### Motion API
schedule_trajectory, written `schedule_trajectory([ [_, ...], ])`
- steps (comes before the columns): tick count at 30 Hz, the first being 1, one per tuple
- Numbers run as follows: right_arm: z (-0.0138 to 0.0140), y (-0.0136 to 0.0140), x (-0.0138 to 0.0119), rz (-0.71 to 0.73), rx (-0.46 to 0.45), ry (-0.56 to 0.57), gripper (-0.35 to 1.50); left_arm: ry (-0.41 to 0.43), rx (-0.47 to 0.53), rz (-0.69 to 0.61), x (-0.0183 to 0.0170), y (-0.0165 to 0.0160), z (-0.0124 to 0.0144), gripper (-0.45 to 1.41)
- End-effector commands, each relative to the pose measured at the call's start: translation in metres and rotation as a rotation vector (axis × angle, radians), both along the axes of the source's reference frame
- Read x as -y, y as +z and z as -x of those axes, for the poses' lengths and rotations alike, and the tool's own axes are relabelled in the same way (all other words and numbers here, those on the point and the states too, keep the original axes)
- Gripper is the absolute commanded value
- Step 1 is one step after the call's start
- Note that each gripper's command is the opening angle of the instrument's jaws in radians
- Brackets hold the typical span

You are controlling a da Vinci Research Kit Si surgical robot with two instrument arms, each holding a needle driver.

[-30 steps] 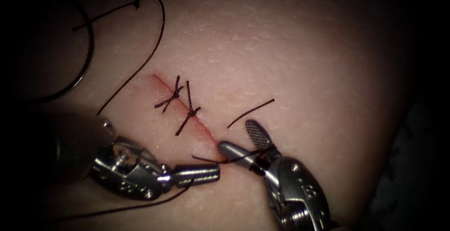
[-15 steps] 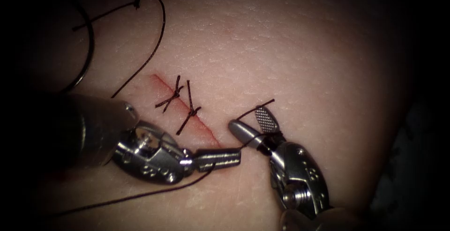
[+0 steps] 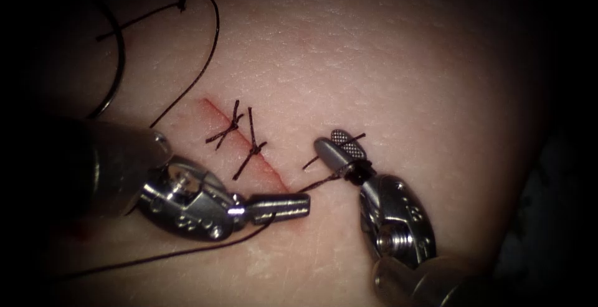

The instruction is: Wound Closure

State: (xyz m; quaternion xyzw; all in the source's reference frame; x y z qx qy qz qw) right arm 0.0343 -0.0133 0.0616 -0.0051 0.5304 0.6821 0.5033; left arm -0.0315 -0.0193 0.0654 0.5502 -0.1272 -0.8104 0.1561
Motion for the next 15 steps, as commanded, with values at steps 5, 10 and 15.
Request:
schedule_trajectory([
  [5,-0.0023,-0.0013,0.0003,0.078,0.090,-0.064,-0.35,-0.004,-0.005,-0.003,0.0003,0.0008,0.0000,-0.45],
  [10,-0.0055,-0.0022,0.0011,0.154,0.159,-0.154,-0.35,-0.029,-0.015,-0.034,-0.0011,0.0003,-0.0012,-0.45],
  [15,-0.0073,-0.0030,0.0024,0.227,0.241,-0.213,-0.35,-0.036,-0.058,-0.060,-0.0039,0.0000,-0.0030,-0.45],
])
